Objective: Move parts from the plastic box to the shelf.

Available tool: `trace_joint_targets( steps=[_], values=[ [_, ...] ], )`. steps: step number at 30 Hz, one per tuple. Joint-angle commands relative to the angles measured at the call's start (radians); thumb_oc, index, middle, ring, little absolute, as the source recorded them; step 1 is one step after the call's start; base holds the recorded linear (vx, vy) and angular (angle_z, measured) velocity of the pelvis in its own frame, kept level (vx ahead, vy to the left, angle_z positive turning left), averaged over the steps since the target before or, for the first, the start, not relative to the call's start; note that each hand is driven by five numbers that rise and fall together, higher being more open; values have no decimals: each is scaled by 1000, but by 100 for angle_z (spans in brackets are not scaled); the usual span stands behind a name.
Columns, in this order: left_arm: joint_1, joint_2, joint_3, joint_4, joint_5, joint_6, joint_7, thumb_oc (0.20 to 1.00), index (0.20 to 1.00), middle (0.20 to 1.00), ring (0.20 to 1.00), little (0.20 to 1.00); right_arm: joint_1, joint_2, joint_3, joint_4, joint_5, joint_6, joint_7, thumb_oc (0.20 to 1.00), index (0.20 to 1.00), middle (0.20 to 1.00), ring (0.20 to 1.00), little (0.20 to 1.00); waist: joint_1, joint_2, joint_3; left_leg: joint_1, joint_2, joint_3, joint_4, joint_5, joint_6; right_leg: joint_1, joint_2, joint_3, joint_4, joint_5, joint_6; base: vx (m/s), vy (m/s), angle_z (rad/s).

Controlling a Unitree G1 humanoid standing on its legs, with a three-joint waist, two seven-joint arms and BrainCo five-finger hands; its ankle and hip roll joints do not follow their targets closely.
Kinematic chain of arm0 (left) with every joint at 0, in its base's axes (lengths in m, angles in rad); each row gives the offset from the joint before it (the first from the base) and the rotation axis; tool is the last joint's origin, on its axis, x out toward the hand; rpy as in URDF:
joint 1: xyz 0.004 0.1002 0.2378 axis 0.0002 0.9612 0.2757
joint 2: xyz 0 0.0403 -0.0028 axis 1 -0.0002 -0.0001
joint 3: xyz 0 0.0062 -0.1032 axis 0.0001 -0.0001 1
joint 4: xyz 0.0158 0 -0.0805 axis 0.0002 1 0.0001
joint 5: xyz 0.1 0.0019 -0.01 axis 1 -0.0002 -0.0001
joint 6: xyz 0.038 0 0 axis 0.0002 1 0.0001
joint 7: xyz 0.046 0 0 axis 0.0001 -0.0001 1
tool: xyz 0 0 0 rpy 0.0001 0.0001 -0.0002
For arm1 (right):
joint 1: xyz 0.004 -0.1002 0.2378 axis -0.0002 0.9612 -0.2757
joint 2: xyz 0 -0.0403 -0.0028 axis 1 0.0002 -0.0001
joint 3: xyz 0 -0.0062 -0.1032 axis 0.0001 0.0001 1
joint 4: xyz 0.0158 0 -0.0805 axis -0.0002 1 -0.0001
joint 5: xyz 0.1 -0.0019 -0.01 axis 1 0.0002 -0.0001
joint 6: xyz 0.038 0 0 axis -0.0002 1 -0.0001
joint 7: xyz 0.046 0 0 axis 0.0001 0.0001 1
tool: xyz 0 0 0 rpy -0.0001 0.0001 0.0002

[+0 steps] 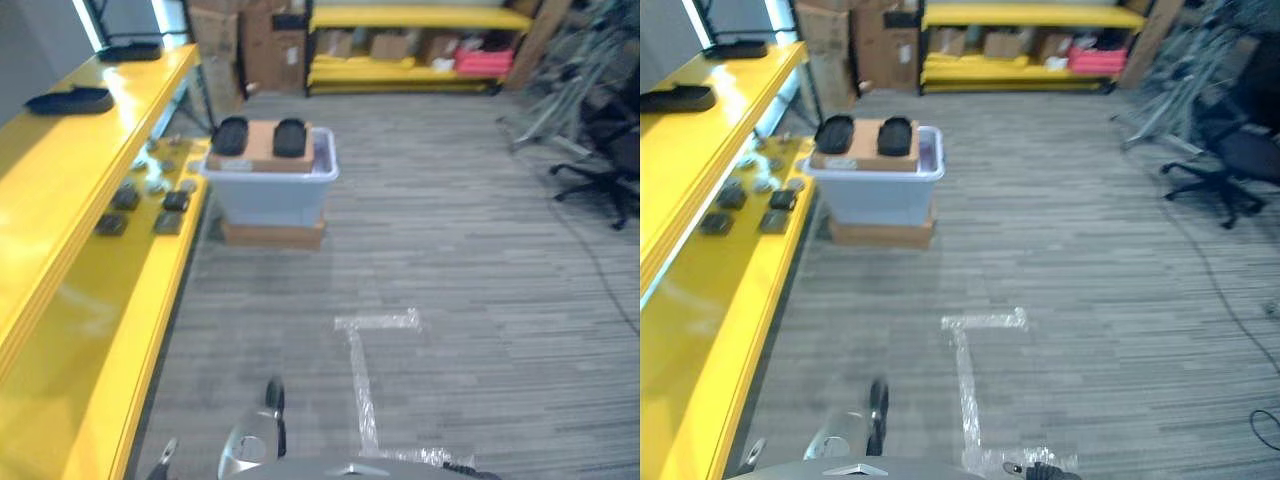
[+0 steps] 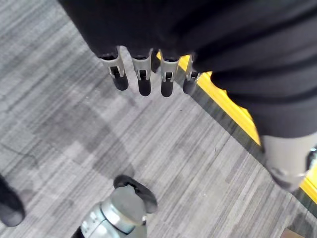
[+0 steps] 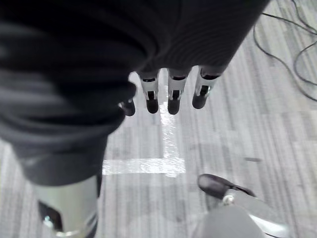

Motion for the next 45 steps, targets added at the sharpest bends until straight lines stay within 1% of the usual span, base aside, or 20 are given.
trace_joint_targets(
  steps=[1,3,5,9,11,12,15,17,18,23,25,26,28,30,32,35,37,40,41,45],
  values=[
    [-38,-4,-46,-24,51,-69,5,1000,1000,1000,1000,1000,-78,-17,-10,-15,69,-10,-12,1000,1000,1000,1000,1000,70,14,-27,-116,-72,7,6,-17,39,-119,74,-107,289,201,38,643,351,-16],
    [-46,-6,-93,-36,45,-79,7,1000,1000,1000,1000,1000,-97,5,-10,-16,80,-23,-29,1000,1000,1000,1000,1000,71,40,-43,-56,-102,8,-21,-61,106,-229,42,-115,525,320,76,443,336,-8],
    [-52,-4,-113,-45,17,-75,13,1000,1000,1000,1000,1000,-101,12,-10,-19,92,-28,-35,1000,1000,1000,1000,1000,63,44,-40,-36,-110,10,-25,-81,118,-277,30,-115,538,334,80,250,138,-13],
    [-91,7,-141,-69,4,-44,27,1000,1000,1000,1000,1000,-100,18,-9,-58,119,-49,-40,1000,1000,1000,1000,1000,25,40,-12,1,-117,-9,-6,-109,86,-364,34,-141,202,309,54,304,-55,6],
    [-96,1,-145,-84,8,-31,36,1000,1000,1000,1000,1000,-92,9,-15,-81,119,-48,-35,1000,1000,1000,1000,1000,9,37,0,36,-119,-49,9,-151,65,-405,3,-114,22,351,67,447,-190,14],
    [-94,1,-152,-92,15,-29,36,1000,1000,1000,1000,1000,-84,6,-25,-92,125,-47,-31,1000,1000,1000,1000,1000,-4,28,12,41,-124,-66,37,-182,73,-463,-39,-93,-73,435,79,487,-238,10],
    [-72,20,-162,-94,48,-47,10,1000,1000,1000,1000,1000,-57,18,-53,-96,120,-58,-19,1000,1000,1000,1000,1000,-30,13,43,75,-108,-113,126,-297,82,-566,-128,-42,-209,534,112,579,-274,43],
    [-48,21,-150,-106,65,-53,8,1000,1000,1000,1000,1000,-38,28,-69,-95,108,-65,-12,1000,1000,1000,1000,1000,-31,7,58,97,-87,-119,182,-349,76,-561,-150,-54,-212,536,117,789,-270,62],
    [-40,18,-141,-99,74,-57,9,1000,1000,1000,1000,1000,-32,28,-82,-84,93,-60,-10,1000,1000,1000,1000,1000,-32,2,52,107,-60,-116,216,-364,63,-507,-146,-61,-227,499,118,799,-240,63],
    [-40,13,-132,-79,68,-53,2,1000,1000,1000,1000,1000,-41,25,-91,-20,82,-54,-19,1000,1000,1000,1000,1000,-38,-7,27,116,-7,-119,313,-395,36,-449,-119,-44,-185,441,108,567,-138,48],
    [-29,-7,-118,-73,64,-50,-9,1000,1000,1000,1000,1000,-60,1,-85,29,55,-38,-7,1000,1000,1000,1000,1000,-27,1,-18,135,74,-115,420,-279,-21,-401,-61,-64,-157,398,45,645,-101,41],
    [-26,-11,-119,-75,62,-51,-10,1000,1000,1000,1000,1000,-62,-5,-80,30,53,-32,-9,1000,1000,1000,1000,1000,-25,7,-20,120,87,-124,474,-255,-31,-389,-44,-64,-159,391,31,433,-97,18],
    [-26,-23,-123,-86,62,-42,-6,1000,1000,1000,1000,1000,-62,-25,-73,27,42,-15,-29,1000,1000,1000,1000,1000,-19,5,-24,24,94,-146,633,-167,-50,-354,-13,-72,-180,375,-10,293,-85,-10],
    [-32,-34,-124,-83,65,-49,0,1000,1000,1000,1000,1000,-55,-41,-84,32,48,-10,-44,1000,1000,1000,1000,1000,-13,14,-17,-49,79,-145,661,-142,-55,-328,10,-85,-200,360,-28,266,-8,-12],
    [-38,-35,-124,-77,49,-58,-3,1000,1000,1000,1000,1000,-49,-50,-99,41,32,-13,-42,1000,1000,1000,1000,1000,-16,20,-11,-57,84,-129,608,-141,-57,-313,18,-100,-208,353,-31,291,79,10],
    [-61,-20,-122,-69,27,-54,-17,1000,1000,1000,1000,1000,-27,-46,-137,71,-22,-43,-43,1000,1000,1000,1000,1000,-17,47,0,1,88,-34,145,-89,-72,-242,27,-156,-237,356,3,342,241,24],
    [-68,-20,-130,-77,18,-46,-6,1000,1000,1000,1000,1000,-12,-46,-144,74,-17,-51,-46,1000,1000,1000,1000,1000,-11,66,-1,-20,97,-14,-45,17,-96,-217,33,-162,-241,364,19,313,249,37],
    [-69,-20,-129,-86,19,-41,7,1000,1000,1000,1000,1000,5,-50,-135,52,-6,-64,-47,1000,1000,1000,1000,1000,-5,83,16,-78,136,-1,-115,141,-116,-177,49,-166,-226,347,14,343,230,31],
    [-70,-20,-119,-85,22,-41,3,1000,1000,1000,1000,1000,8,-51,-121,33,1,-62,-46,1000,1000,1000,1000,1000,0,78,19,-89,139,-4,-101,128,-121,-161,47,-173,-213,320,14,246,223,8],
    [-63,-25,-91,-72,29,-60,14,1000,1000,1000,1000,1000,-11,-46,-87,1,27,-59,-40,1000,1000,1000,1000,1000,35,65,12,-97,86,-36,-33,57,-75,-165,27,-180,-122,259,1,265,262,-40]
  ],
)
